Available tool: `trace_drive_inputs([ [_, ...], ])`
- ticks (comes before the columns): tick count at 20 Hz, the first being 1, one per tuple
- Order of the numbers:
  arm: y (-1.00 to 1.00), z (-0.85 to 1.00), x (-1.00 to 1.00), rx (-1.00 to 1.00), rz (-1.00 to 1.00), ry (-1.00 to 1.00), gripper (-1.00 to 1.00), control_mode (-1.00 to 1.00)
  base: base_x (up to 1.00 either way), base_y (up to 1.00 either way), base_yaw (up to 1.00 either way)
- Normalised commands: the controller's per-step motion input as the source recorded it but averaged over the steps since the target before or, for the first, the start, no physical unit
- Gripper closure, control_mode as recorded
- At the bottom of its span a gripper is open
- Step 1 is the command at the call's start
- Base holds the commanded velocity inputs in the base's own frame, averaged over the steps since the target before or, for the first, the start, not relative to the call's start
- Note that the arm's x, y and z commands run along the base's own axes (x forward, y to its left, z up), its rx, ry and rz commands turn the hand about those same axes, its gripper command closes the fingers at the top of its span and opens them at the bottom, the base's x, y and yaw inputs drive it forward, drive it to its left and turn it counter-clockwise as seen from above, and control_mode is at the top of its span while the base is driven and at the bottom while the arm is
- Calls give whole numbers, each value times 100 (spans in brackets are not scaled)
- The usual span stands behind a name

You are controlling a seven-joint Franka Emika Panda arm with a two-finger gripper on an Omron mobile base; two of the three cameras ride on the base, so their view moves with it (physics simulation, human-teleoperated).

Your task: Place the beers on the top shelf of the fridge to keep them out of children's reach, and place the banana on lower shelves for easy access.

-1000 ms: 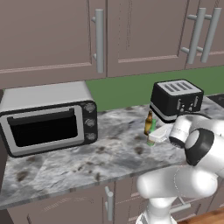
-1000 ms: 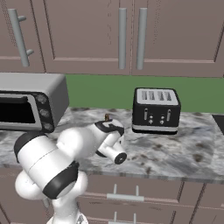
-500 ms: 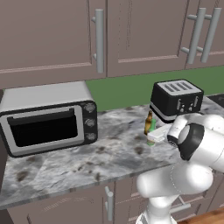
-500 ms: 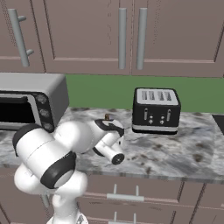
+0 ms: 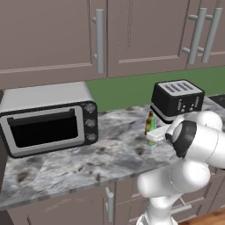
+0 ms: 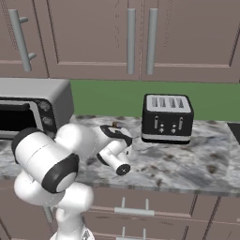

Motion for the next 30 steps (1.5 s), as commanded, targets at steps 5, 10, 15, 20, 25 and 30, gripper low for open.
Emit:
trace_drive_inputs([
  [5, 0, 0, 2, 0, -4, 0, 100, -100, 0, 0, 0],
  [10, 0, 0, 0, 0, -2, 0, 100, -100, 0, 0, 0],
  [15, -3, 0, -12, 0, 0, 0, 100, -100, 0, 0, 0],
  [20, 0, 36, -32, 0, 0, 4, 100, -100, 0, 0, 0],
  [25, 0, 61, -49, -2, 3, 6, 100, -100, 0, 0, 0],
  [30, 0, 70, -51, -6, 9, 0, 100, -100, 0, 0, 0],
])
